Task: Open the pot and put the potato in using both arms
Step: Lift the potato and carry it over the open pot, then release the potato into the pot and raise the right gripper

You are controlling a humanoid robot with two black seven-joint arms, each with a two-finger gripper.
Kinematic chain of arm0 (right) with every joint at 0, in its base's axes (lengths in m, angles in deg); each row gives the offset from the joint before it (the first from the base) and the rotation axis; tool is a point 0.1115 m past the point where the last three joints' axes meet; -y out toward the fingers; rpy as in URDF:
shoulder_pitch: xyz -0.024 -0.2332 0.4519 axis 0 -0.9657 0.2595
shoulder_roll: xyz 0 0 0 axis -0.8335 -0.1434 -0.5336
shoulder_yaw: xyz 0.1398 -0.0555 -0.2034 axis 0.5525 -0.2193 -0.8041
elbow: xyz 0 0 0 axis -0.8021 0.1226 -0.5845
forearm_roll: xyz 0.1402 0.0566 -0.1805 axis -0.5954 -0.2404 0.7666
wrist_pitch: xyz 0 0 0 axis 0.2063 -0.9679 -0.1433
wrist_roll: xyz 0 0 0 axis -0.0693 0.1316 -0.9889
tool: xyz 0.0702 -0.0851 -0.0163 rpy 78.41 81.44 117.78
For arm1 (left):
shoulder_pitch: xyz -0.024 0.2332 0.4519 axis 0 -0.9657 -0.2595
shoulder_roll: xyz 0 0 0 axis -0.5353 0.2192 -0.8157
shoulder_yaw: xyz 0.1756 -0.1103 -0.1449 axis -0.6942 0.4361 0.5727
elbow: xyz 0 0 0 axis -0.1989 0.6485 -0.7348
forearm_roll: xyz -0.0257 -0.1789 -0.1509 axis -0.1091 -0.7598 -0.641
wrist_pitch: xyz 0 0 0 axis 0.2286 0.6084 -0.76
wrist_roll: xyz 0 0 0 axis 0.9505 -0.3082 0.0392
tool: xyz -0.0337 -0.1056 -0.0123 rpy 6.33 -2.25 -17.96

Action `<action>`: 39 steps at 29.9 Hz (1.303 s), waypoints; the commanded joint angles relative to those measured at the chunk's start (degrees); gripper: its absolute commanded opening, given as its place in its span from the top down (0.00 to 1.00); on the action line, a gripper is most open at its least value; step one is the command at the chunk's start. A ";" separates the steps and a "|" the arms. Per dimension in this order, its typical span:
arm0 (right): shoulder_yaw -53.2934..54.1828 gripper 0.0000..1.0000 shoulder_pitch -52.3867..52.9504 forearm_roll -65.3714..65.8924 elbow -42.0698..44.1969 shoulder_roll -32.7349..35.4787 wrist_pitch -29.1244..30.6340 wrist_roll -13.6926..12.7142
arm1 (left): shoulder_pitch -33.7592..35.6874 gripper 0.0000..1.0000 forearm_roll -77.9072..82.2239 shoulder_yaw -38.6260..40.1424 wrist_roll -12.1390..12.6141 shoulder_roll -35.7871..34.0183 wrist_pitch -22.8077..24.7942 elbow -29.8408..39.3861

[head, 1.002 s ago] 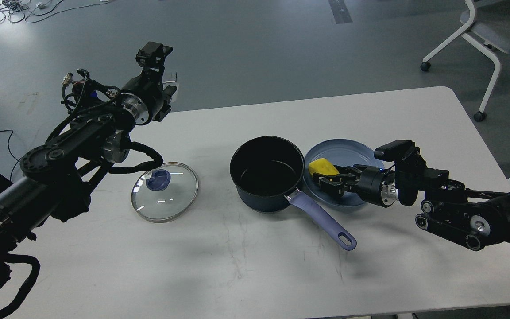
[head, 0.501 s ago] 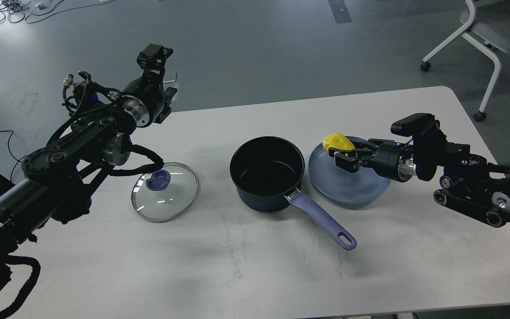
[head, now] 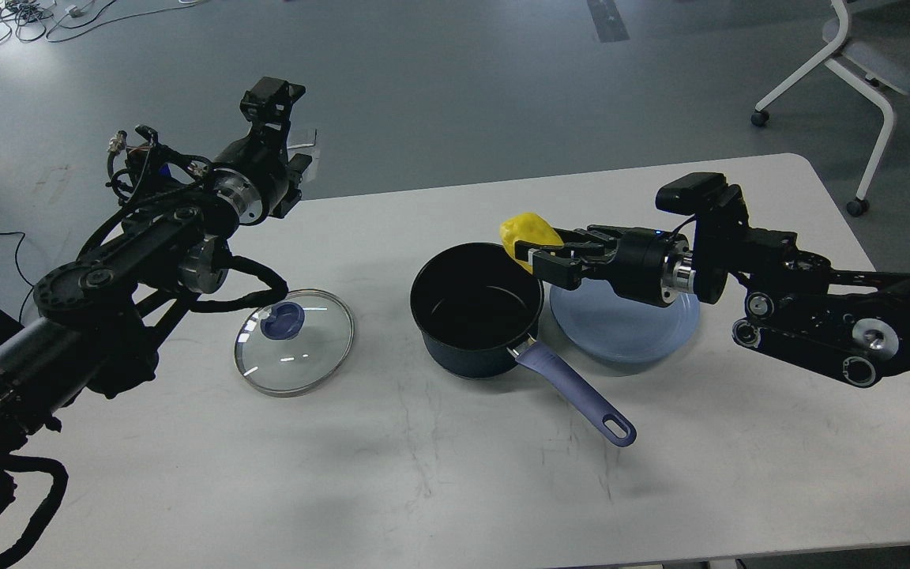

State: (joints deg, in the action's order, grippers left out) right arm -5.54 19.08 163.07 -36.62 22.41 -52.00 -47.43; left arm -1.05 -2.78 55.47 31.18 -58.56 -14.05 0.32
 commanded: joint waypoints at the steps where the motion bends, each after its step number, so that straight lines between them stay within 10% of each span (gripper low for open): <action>1: -0.19 0.59 1.26 -0.07 4.33 -5.62 0.21 -0.02 | 0.01 0.02 -0.08 0.09 -0.01 -0.07 -0.08 -0.04; 3: -0.28 0.42 1.43 -0.16 5.22 -6.77 0.38 -0.11 | -0.08 0.02 -0.08 0.09 -0.01 -0.07 -0.08 0.05; 4: -0.37 0.09 1.52 -0.16 5.65 -7.38 0.38 -0.45 | -0.08 0.02 -0.08 0.09 -0.01 -0.07 -0.08 -0.04; 5: -0.54 0.00 1.61 -0.16 5.57 -7.47 0.47 -0.54 | -0.08 0.02 -0.08 0.09 0.08 -0.07 -0.08 -0.04; 23: 6.38 0.00 3.10 -29.94 5.04 -4.84 2.84 -1.51 | -0.69 0.02 -10.01 3.60 2.28 0.37 4.75 0.05; 31: 23.43 0.00 -0.32 -70.43 6.36 -3.00 10.40 -7.83 | -7.45 0.02 -11.42 11.32 2.28 3.26 10.02 0.05; 39: 32.41 0.00 -8.14 -80.41 6.01 -2.20 10.32 -16.27 | -11.77 0.02 -11.69 16.26 2.36 3.27 14.78 0.05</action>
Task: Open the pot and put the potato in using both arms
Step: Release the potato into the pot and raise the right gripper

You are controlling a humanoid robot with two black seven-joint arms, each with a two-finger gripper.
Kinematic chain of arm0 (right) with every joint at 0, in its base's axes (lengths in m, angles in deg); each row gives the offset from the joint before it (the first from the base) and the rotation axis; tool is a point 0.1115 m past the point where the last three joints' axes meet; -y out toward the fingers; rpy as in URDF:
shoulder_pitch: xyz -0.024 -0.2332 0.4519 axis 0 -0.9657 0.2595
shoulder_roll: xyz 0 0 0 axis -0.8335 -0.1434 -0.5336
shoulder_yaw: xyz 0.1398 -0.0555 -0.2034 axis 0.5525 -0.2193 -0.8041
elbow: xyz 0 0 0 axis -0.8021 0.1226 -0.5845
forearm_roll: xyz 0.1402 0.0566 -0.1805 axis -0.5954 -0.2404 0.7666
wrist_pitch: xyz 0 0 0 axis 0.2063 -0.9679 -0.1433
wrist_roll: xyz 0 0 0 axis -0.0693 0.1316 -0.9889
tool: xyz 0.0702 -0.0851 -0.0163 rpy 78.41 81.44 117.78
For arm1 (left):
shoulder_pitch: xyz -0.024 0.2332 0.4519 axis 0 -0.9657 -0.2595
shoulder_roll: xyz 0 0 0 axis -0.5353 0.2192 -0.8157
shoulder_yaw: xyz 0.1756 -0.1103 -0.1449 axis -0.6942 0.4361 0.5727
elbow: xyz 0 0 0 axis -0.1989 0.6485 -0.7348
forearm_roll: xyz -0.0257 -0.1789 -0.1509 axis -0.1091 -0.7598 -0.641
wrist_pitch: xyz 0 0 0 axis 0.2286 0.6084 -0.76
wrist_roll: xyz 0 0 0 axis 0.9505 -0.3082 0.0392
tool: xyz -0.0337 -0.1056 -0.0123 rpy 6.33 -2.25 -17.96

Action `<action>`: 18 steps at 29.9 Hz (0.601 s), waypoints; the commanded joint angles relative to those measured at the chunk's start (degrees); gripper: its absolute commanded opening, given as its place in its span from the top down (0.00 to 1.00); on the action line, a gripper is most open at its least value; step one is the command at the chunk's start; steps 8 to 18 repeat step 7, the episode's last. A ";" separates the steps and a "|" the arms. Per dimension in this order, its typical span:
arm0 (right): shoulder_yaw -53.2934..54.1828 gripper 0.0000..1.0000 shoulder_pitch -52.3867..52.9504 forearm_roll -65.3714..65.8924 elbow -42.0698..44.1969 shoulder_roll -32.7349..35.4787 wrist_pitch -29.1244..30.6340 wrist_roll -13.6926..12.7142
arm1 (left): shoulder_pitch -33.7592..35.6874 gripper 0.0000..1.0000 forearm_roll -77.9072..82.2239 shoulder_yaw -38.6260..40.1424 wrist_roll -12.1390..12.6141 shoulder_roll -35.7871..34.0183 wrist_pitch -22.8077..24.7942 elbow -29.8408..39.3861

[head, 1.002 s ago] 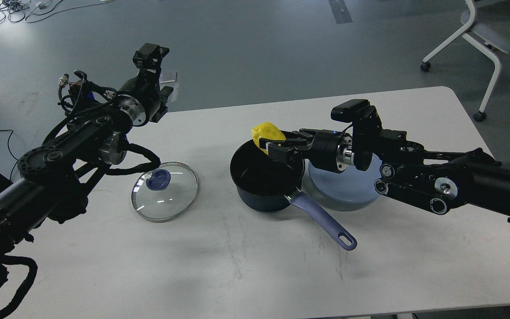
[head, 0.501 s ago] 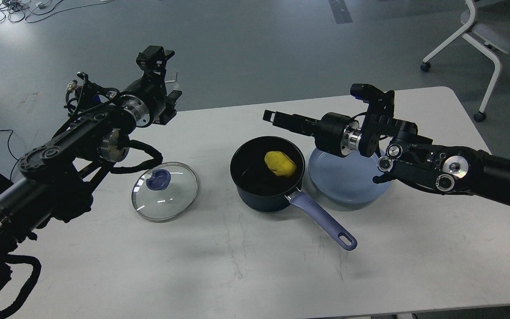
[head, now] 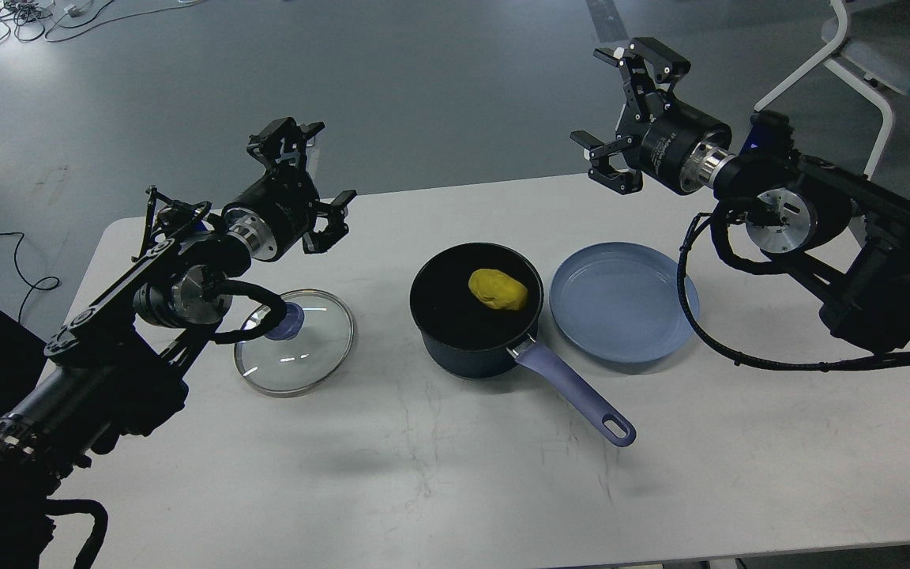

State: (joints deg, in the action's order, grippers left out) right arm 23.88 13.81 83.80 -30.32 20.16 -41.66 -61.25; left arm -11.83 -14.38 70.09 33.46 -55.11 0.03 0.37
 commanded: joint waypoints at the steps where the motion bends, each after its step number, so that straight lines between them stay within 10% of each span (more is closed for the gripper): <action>1: 3.25 0.00 -3.14 -1.13 -0.20 0.05 -0.02 -2.63 | -1.07 0.02 -0.08 1.99 0.08 -0.19 0.70 0.00; 18: 3.34 0.00 -3.40 -1.05 -0.55 -0.30 0.68 -2.54 | -1.24 0.02 -1.49 2.96 -0.01 0.07 0.78 0.09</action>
